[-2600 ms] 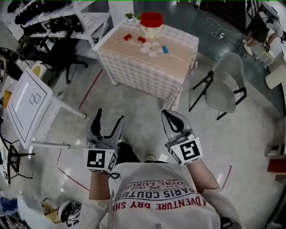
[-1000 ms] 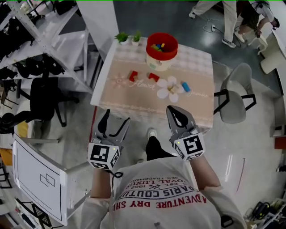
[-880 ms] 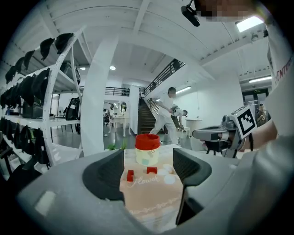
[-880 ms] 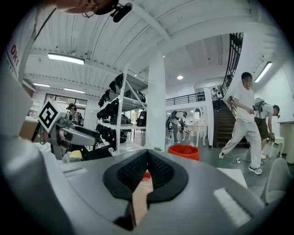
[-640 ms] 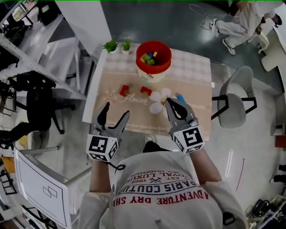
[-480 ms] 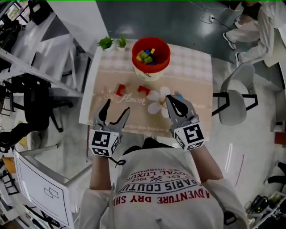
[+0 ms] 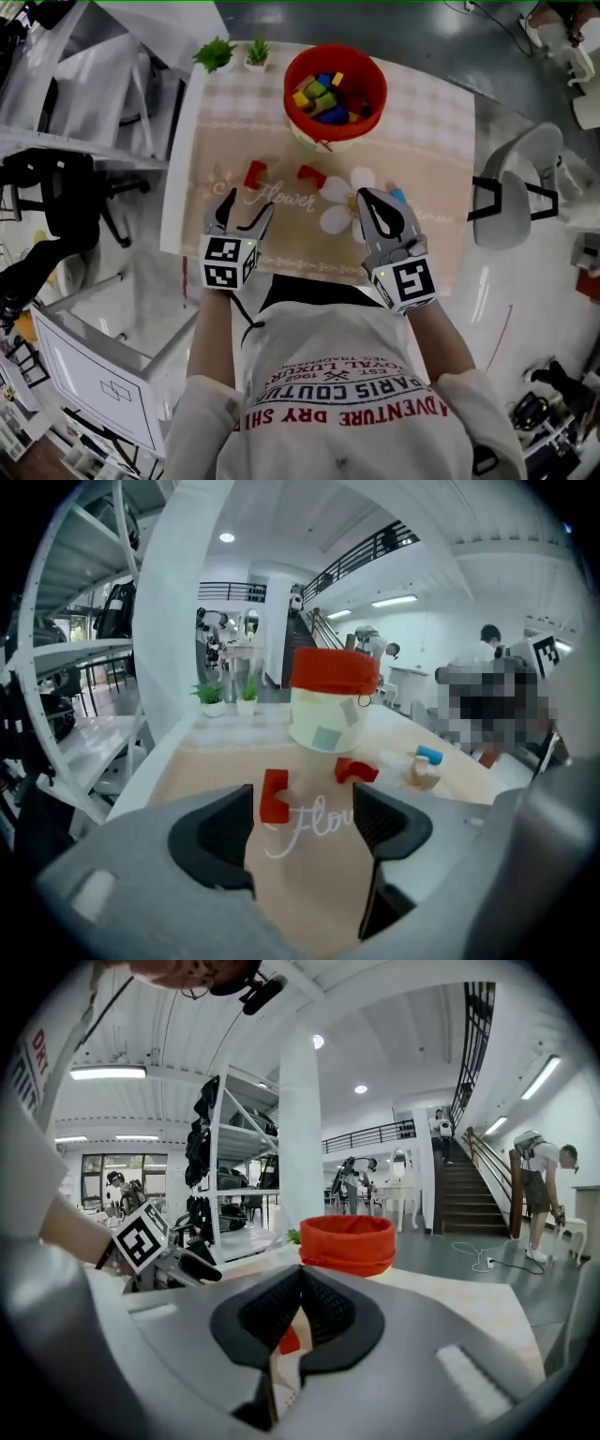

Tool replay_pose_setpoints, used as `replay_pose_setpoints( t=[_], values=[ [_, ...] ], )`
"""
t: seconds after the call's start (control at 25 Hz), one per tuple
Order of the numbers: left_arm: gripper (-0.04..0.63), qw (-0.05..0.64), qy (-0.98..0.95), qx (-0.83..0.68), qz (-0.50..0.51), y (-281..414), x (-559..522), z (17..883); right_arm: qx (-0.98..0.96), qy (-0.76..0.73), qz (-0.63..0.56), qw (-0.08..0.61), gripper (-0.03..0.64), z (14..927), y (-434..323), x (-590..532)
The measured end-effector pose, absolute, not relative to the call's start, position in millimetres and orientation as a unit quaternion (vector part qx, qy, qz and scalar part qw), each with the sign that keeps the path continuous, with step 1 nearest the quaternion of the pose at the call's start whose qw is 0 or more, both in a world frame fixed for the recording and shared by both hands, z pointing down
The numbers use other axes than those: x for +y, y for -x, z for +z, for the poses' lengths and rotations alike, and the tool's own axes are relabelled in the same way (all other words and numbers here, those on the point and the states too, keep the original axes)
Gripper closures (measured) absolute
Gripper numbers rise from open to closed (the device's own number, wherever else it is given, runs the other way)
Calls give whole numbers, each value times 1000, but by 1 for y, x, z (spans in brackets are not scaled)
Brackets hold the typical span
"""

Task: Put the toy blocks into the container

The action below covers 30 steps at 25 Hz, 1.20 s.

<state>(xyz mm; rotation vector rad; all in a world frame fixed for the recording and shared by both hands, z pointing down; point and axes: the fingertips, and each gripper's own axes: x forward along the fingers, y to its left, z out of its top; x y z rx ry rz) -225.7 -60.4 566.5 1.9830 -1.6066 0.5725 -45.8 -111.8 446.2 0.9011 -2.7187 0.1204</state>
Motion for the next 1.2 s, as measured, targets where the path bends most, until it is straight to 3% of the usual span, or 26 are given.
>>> replay_pose_setpoints(
  t=[0.36,0.48,0.6,0.84,1.2],
  values=[
    [264,297,-723,-572,249,242,-89,621,-928,-339,40,147,617,476,56,-144],
    [382,304,-714,-574,262,247,-94,633,-923,-350,57,150,617,483,58,-153],
    [433,306,-709,-577,265,249,-94,638,-921,-349,60,160,617,489,62,-155],
    [439,307,-718,-563,272,249,-93,635,-923,-344,54,166,617,486,68,-157],
    [440,232,-750,-573,236,248,-125,560,-916,-370,36,149,617,455,61,-162]
  ],
)
